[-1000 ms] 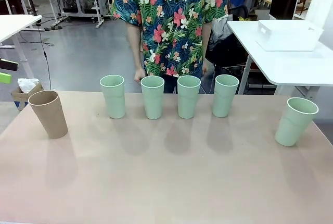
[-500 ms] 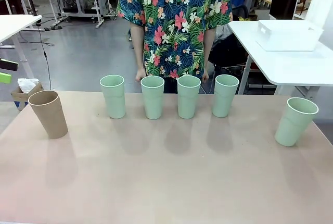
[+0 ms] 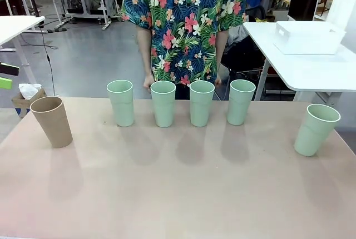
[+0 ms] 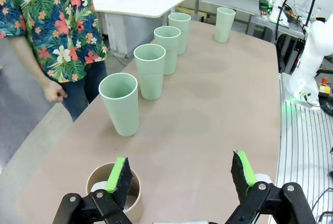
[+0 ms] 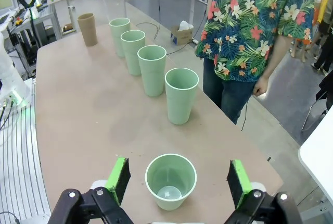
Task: Stack the cups and store them in the basket.
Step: Pick up two Reusable plastic cups , one in each hand.
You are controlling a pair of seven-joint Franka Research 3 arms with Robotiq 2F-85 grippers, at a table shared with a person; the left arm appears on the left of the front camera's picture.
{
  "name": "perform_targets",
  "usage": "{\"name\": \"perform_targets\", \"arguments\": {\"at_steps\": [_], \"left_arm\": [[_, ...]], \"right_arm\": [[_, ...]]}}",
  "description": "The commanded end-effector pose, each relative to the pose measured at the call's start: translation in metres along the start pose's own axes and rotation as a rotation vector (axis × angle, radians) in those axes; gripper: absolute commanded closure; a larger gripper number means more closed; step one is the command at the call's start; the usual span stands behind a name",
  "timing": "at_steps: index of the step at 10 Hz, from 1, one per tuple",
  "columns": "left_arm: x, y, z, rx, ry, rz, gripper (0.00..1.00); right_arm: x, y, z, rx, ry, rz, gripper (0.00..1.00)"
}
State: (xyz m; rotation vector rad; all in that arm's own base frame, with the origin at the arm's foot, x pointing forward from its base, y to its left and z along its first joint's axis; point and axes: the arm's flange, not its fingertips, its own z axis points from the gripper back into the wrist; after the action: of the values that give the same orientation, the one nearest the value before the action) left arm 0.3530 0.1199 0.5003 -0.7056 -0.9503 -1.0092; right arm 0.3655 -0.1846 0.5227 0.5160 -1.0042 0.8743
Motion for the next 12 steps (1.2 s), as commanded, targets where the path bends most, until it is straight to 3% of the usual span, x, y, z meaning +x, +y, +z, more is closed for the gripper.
{"name": "perform_targets", "arguments": {"at_steps": [1,12], "left_arm": [[0.0015,0.0002,0.0014,-0.005,-0.005,-0.009,0.00],[0.0015,0.0002,0.0014,-0.005,-0.005,-0.009,0.00]], "right_arm": [[0.0016,-0.0035,-0.0011,-0.004,-0.028,0.024,0.00],[0.0016,-0.0035,-0.0011,-0.004,-0.028,0.024,0.00]]}}
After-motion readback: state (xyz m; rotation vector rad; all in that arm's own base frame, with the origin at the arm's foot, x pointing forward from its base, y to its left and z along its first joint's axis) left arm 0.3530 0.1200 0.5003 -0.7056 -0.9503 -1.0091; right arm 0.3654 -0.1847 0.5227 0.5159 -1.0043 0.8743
